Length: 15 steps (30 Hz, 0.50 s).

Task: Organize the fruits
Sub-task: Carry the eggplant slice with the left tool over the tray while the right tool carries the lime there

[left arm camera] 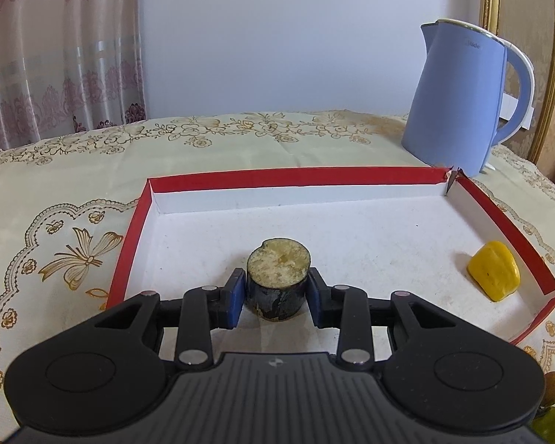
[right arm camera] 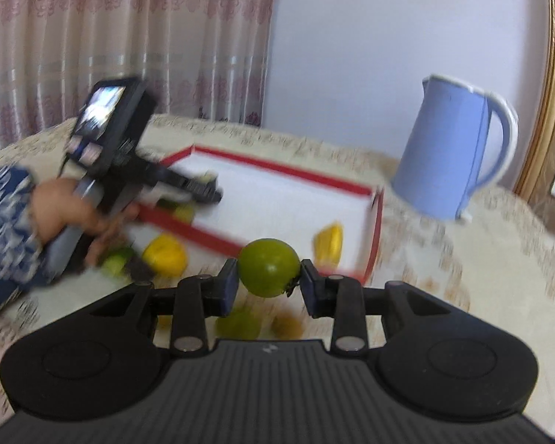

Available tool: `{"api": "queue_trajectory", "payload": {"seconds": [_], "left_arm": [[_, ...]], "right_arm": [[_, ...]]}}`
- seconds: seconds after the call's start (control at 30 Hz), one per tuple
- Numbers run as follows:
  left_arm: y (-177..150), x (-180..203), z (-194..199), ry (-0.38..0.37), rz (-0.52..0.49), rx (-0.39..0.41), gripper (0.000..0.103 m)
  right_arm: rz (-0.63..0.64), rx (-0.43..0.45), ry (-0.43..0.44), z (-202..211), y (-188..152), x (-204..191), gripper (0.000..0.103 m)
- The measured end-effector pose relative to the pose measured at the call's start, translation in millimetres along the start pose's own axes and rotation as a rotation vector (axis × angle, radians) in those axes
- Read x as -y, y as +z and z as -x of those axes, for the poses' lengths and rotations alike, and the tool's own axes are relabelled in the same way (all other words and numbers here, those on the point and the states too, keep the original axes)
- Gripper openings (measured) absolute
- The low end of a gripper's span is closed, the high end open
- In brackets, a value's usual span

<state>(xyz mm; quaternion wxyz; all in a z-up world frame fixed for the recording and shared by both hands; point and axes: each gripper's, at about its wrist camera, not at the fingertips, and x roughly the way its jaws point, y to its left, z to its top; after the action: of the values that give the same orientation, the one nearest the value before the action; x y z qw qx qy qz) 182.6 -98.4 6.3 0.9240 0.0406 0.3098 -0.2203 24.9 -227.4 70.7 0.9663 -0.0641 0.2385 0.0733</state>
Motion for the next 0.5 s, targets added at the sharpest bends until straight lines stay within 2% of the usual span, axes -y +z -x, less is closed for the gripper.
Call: {"api": "queue_trajectory", "payload": {"seconds": [0.2, 0.5], "left_arm": [[0.2, -1.0, -0.3, -0.004, 0.006, 0.0, 0.034], [1.1, -1.9, -0.4, -0.009, 0.014, -0.001, 0.034]], "right_arm": [[0.025, -0.024, -0.02, -45.8, 27.9, 13.3, 0.033], [0.039, -0.054, -0.005, -79.7, 32.9, 8.1, 0.033]]}}
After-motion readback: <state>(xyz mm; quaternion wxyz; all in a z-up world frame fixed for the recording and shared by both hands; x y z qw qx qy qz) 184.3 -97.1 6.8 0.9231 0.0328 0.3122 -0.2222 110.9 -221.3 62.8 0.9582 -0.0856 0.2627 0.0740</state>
